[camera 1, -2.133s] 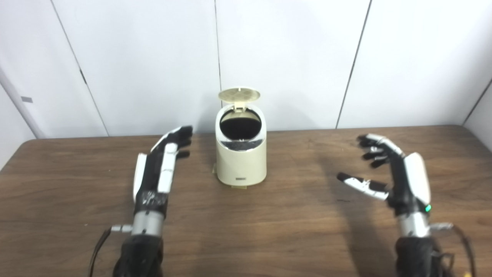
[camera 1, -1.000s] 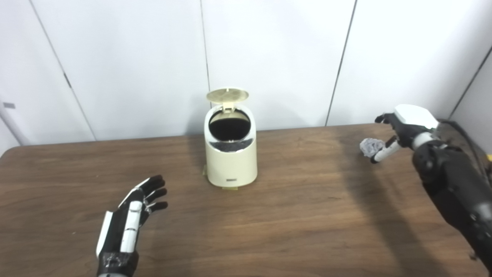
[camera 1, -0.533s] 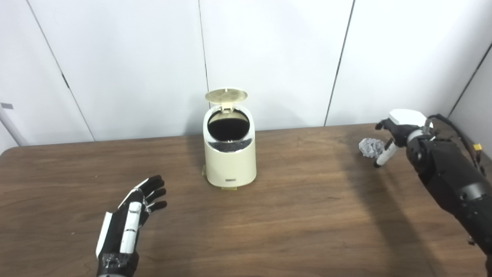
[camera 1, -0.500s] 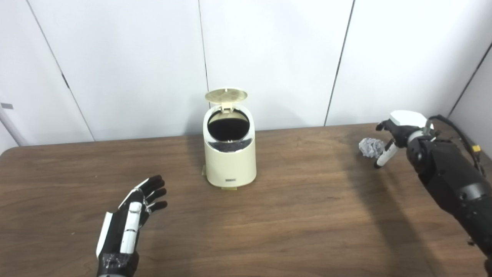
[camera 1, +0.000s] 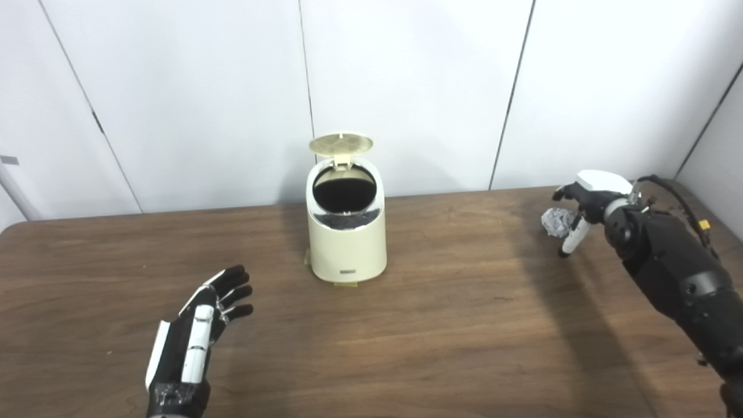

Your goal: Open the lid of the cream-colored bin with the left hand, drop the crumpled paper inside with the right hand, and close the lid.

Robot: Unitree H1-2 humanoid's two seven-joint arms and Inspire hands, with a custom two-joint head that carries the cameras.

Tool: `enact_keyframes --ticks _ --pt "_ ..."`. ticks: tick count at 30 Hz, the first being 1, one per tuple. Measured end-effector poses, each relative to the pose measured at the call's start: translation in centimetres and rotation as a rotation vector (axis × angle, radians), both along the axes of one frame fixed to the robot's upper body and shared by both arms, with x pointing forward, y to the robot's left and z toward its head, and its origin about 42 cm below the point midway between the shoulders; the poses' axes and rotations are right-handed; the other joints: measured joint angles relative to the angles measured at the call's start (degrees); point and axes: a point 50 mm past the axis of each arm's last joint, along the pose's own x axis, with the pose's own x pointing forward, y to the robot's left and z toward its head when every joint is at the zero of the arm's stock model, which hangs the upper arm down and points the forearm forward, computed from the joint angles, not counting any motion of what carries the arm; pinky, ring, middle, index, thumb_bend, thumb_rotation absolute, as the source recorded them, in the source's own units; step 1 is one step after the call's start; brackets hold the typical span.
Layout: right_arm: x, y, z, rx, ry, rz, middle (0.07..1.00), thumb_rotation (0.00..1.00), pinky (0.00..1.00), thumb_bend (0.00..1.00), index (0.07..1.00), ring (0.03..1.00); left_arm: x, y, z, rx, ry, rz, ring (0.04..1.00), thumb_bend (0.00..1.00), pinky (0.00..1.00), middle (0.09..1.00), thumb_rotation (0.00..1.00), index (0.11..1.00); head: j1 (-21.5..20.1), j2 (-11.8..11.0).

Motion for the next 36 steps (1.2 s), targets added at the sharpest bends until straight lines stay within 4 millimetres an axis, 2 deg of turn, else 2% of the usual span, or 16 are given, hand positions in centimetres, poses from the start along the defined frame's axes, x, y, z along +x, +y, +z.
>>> enact_keyframes --ticks 6,15,20,27,31,36 --pt "0.0 0.2 0.0 0.016 0.002 0.01 0.882 0.08 0.63 0.87 0.843 0.792 0.0 0.0 0.0 0.001 0.0 0.002 0.803 0.47 0.73 0.818 0.89 0.829 0.0 0.09" --pt "0.0 0.9 0.0 0.05 0.005 0.078 0.843 0.04 0.61 0.85 0.797 0.757 0.0 -0.2 0.0 -0.001 0.001 -0.004 0.796 0.47 0.73 0.815 0.88 0.829 0.18 0.18" --pt "0.3 1.3 0.0 0.036 0.038 0.09 0.858 0.05 0.65 0.84 0.796 0.795 0.0 -0.2 0.0 0.001 0.001 -0.004 0.793 0.47 0.71 0.813 0.89 0.823 0.18 0.26" --pt "0.6 1.6 0.2 0.022 0.067 0.101 0.844 0.03 0.66 0.84 0.759 0.8 0.0 -0.2 0.0 0.002 0.001 -0.003 0.792 0.49 0.71 0.812 0.88 0.82 0.26 0.44" --pt "0.9 1.4 0.0 -0.012 0.094 0.095 0.832 0.03 0.64 0.84 0.759 0.781 0.0 -0.2 0.0 0.002 0.0 -0.003 0.797 0.47 0.71 0.817 0.9 0.824 0.18 0.53" --pt "1.5 1.9 0.3 -0.099 0.117 0.112 0.814 0.08 0.59 0.84 0.76 0.726 0.0 -0.2 0.0 0.002 -0.001 -0.003 0.8 0.47 0.72 0.817 0.89 0.825 0.0 0.7"
